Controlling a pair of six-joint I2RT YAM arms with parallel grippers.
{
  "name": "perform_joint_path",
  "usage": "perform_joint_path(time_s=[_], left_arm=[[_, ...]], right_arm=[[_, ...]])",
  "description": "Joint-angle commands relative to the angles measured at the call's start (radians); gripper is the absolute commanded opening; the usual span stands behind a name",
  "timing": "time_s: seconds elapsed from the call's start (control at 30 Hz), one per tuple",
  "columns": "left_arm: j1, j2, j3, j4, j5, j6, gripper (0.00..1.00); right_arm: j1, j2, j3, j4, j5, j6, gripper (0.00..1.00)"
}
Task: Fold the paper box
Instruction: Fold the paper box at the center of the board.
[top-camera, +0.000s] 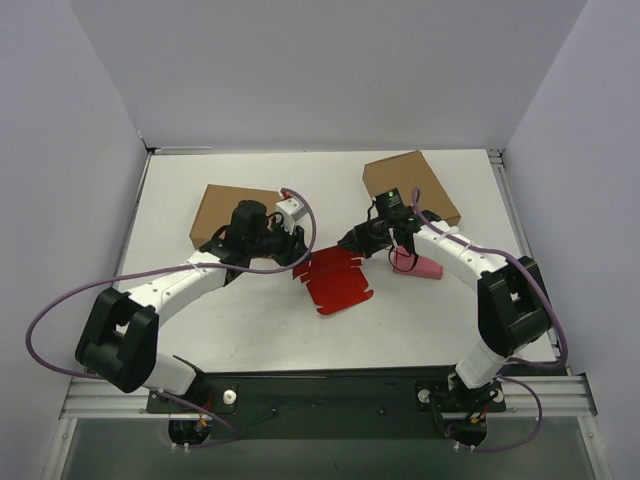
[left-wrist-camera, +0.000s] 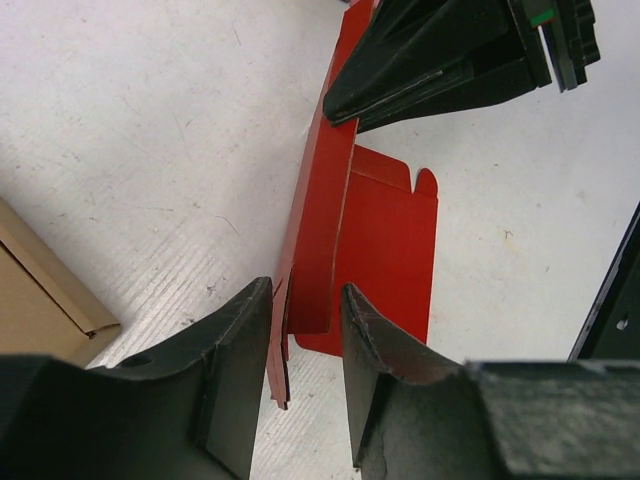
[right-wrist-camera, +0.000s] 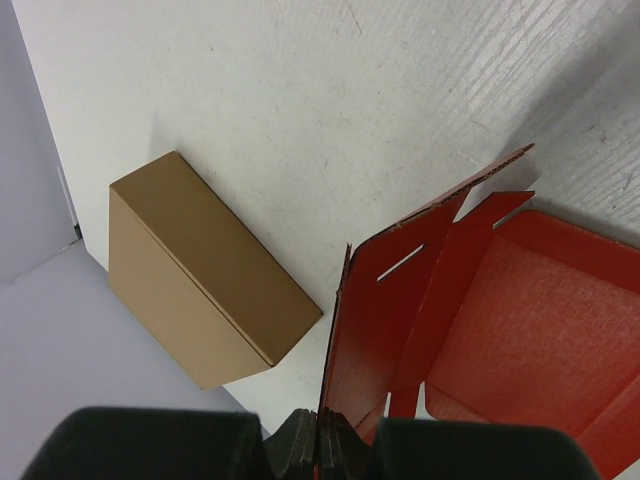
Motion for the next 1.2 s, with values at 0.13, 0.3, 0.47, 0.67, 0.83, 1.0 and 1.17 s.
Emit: perform_joint_path(time_s=[0.13,0.3,0.47,0.67,0.83,1.0,1.17], left_arm=[[0.0,-0.035,0.033,0.026,-0.058,0.002,0.41],[0.028,-0.066,0.039,0.054,-0.049,-0.046,0.41],[0.038,-0.045,0.045,0.078,-0.064,-0.071,0.4],[0.031,-0.02,0.054,0.043,-0.064,-0.048,0.4],[0.008,-0.036,0.025,0.025,-0.061,-0.025,0.39],[-0.012,-0.037,0.014,0.005,-0.063,-0.003,0.39],[-0.035,-0.032,0.019,-0.046,-0.09,0.018,0.38]], right_arm=[[0.005,-0.003,0.001,-0.02,0.014,-0.006,0.0],[0.005,-0.006,0.002,-0.02,0.016,-0.007,0.0],[0.005,-0.011,0.002,-0.02,0.014,-0.009,0.0],[0.005,-0.011,0.004,-0.02,0.014,-0.01,0.0],[0.005,-0.01,0.002,-0.022,0.016,-0.012,0.0],[0.005,-0.011,-0.001,-0.02,0.014,-0.012,0.0],[0.006,-0.008,-0.001,-0.02,0.014,-0.01,0.0]])
